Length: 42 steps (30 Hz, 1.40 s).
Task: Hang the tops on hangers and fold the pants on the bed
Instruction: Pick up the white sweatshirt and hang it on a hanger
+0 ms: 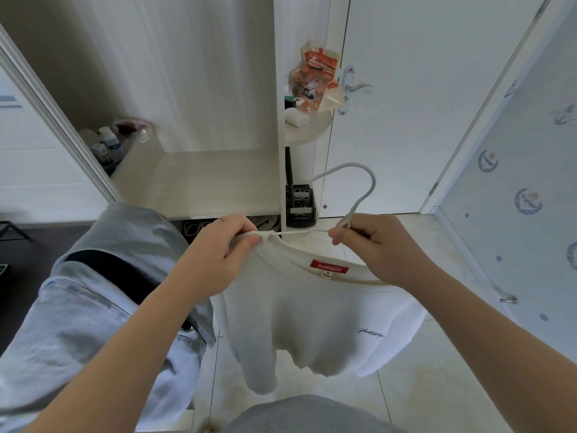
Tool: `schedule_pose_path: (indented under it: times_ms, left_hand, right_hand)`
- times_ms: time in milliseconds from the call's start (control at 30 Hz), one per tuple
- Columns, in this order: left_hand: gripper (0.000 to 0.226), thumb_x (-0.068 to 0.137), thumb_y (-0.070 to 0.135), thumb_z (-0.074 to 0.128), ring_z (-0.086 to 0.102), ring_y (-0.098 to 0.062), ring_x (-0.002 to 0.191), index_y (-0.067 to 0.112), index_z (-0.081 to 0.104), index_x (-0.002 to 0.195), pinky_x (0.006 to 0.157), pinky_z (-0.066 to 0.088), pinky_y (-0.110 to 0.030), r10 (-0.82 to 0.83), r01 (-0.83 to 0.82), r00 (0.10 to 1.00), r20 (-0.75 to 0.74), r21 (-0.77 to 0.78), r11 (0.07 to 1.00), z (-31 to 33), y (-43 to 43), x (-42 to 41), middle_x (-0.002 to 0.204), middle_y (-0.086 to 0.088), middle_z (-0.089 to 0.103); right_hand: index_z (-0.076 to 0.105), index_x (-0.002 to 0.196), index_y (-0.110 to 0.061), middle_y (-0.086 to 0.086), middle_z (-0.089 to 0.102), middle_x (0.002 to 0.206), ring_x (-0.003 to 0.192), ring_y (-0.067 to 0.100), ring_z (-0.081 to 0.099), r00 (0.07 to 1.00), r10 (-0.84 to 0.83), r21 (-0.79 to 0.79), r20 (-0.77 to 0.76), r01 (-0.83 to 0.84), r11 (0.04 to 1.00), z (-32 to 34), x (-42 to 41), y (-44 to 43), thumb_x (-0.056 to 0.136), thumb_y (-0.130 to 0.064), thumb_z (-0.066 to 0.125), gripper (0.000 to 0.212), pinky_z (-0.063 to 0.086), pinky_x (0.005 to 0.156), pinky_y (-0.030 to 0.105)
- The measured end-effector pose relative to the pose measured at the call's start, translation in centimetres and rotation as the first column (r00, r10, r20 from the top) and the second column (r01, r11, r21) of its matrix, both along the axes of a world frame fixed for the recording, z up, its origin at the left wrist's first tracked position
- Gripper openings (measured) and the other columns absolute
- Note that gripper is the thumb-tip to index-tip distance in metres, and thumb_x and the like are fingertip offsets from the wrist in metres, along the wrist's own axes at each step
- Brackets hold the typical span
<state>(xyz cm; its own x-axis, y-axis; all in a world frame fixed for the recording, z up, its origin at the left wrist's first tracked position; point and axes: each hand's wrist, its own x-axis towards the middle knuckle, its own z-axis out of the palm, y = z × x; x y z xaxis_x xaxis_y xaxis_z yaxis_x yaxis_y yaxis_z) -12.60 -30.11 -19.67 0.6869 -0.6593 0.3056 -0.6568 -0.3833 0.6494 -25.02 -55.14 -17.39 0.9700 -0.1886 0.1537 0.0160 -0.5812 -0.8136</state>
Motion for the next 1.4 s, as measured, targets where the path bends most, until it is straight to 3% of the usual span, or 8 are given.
schedule_pose_path:
  times_ms: [233,400,467,733,900,1033,1167,1400]
  left_hand:
    - [0.012,0.091,0.029,0.057,0.056,-0.006,0.078,0.019,0.063,0.087,0.068,0.04,-0.014,0.214,-0.209,0.977,0.017,-0.166,0.964,0.4,1.7,1.7,0.081,0.001,0.063]
    - [0.005,0.09,0.038,0.057,0.056,0.001,0.081,0.035,0.058,0.087,0.072,0.04,-0.009,0.324,-0.326,0.945,-0.037,-0.168,0.93,0.6,4.3,3.8,0.085,0.01,0.065]
    - [0.008,0.089,0.04,0.057,0.056,0.001,0.081,0.034,0.06,0.086,0.072,0.041,-0.012,0.313,-0.317,0.949,-0.046,-0.16,0.935,0.5,4.5,4.1,0.085,0.011,0.065]
    - [0.023,0.097,0.016,0.064,0.056,0.0,0.075,0.03,0.06,0.079,0.062,0.037,-0.009,0.308,-0.308,0.951,-0.017,-0.035,0.951,-0.8,4.0,3.9,0.077,0.008,0.063]
    - [0.022,0.098,0.016,0.063,0.053,0.004,0.067,0.032,0.058,0.083,0.061,0.038,-0.008,0.352,-0.357,0.934,-0.068,-0.254,0.899,-0.7,3.4,3.2,0.074,0.024,0.062]
    - [0.004,0.089,0.028,0.062,0.055,0.0,0.072,0.03,0.062,0.085,0.068,0.042,-0.013,0.271,-0.313,0.949,-0.16,-0.39,0.866,-0.5,3.1,2.9,0.075,0.02,0.064]
    - [0.016,0.094,0.015,0.067,0.057,0.001,0.074,0.029,0.064,0.087,0.07,0.045,-0.012,0.208,-0.27,0.96,-0.189,-0.415,0.869,0.1,2.7,3.2,0.076,0.021,0.066]
    - [0.016,0.088,0.03,0.061,0.054,0.005,0.07,0.043,0.065,0.079,0.067,0.042,-0.01,0.182,-0.226,0.97,-0.159,-0.338,0.913,0.6,1.1,3.7,0.073,0.021,0.063]
  right_hand:
    - [0.067,0.116,-0.031,-0.014,0.07,0.106,0.105,-0.001,0.062,0.979,0.063,0.009,-0.196,-0.062,0.998,-2.6,-1.2,-6.4,0.088,-0.022,0.076,0.03,0.045,0.089,0.019]
    - [0.051,0.067,-0.011,0.004,0.051,0.063,0.059,0.022,0.051,0.862,0.001,0.028,-0.506,0.016,0.999,-5.4,-3.3,-10.1,0.088,-0.041,0.072,0.043,0.038,0.063,0.037]
    - [0.042,0.061,-0.014,-0.004,0.033,0.059,0.054,0.011,0.031,0.893,-0.04,0.058,-0.449,0.074,0.996,-5.3,-3.4,-9.9,0.093,-0.025,0.07,0.044,0.024,0.059,0.03]
    - [0.059,0.072,-0.014,-0.004,0.056,0.07,0.07,0.014,0.049,0.974,-0.221,0.298,-0.04,0.223,0.928,-4.1,-2.8,-8.3,0.084,0.002,0.073,0.024,0.035,0.063,0.026]
    - [0.051,0.07,-0.024,-0.017,0.051,0.069,0.066,0.004,0.047,0.989,-0.137,0.179,0.059,0.125,0.976,-3.0,-3.9,-7.4,0.081,0.005,0.075,0.039,0.038,0.063,0.012]
    - [0.056,0.076,-0.029,-0.01,0.059,0.097,0.104,0.012,0.061,0.983,-0.167,0.116,0.072,0.158,0.981,-3.3,-4.3,-8.0,0.077,-0.004,0.082,0.036,0.047,0.098,0.03]
    - [0.049,0.094,-0.03,-0.006,0.062,0.108,0.101,0.016,0.065,0.931,-0.339,0.185,0.133,0.313,0.932,-3.3,-3.8,-8.2,0.08,-0.013,0.082,0.04,0.053,0.089,0.033]
    - [0.064,0.105,-0.023,-0.024,0.063,0.094,0.092,-0.007,0.057,0.968,-0.138,-0.29,0.21,0.196,0.937,-3.0,-2.2,-8.0,0.089,-0.018,0.074,0.02,0.042,0.081,0.01]
